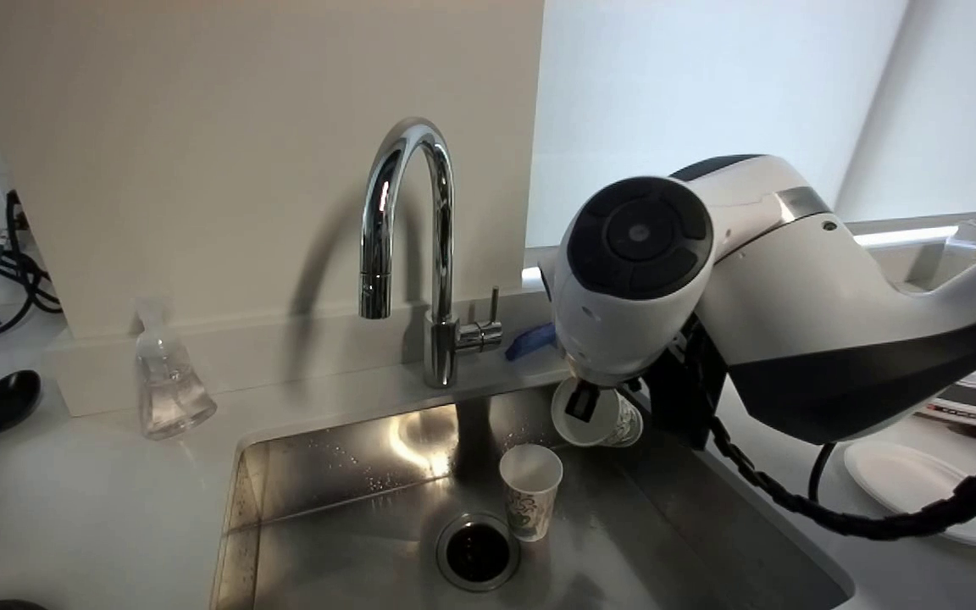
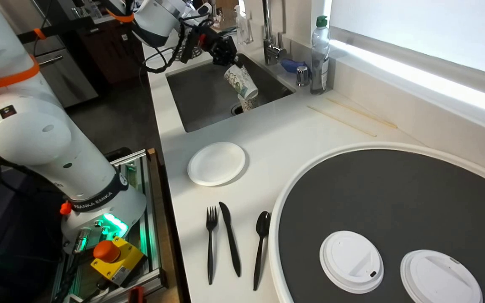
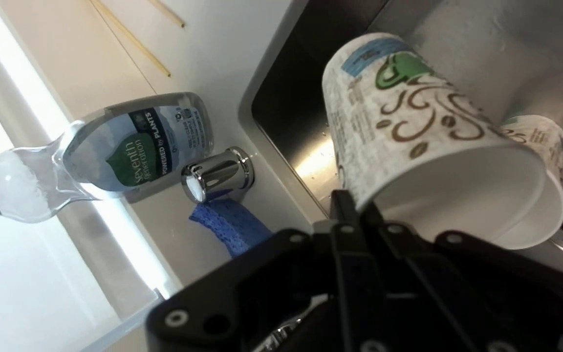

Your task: Place the coffee cup in the sink then put the liquid from the cup on the left into the cup on the right.

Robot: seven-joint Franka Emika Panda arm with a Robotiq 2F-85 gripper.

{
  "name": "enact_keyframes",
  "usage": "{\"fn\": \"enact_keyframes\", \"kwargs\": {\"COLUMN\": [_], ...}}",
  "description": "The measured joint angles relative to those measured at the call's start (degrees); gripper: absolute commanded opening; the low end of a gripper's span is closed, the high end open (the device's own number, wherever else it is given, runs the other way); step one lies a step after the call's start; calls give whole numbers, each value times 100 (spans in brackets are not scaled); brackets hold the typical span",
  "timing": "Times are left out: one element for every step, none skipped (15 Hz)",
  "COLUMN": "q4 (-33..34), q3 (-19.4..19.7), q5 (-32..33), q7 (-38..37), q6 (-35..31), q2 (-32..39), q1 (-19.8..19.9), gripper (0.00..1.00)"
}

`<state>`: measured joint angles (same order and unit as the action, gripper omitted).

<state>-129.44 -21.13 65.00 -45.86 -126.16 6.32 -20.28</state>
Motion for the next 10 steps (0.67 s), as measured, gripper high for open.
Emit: {"fn": "enact_keyframes", "kwargs": {"q4": [47, 92, 146, 198, 244, 295, 346, 394, 449, 501], "q3": [-5, -6, -6, -6, -6, -6, -6, -6, -5, -5], "q5": [0, 1, 2, 3, 5, 11, 19, 24, 29, 35], "q7": [33, 65, 96, 118, 136, 157, 190, 218, 241, 257], "q6": [67, 113, 172, 222, 256, 294, 346, 407, 463, 515], "q2": [46, 92, 143, 195, 248, 304, 362, 419, 478, 535], "q1": [-44, -85, -121, -152, -175, -196, -218, -241, -264, -287], "gripper": [1, 1, 1, 1, 1, 1, 1, 1, 1, 1]}}
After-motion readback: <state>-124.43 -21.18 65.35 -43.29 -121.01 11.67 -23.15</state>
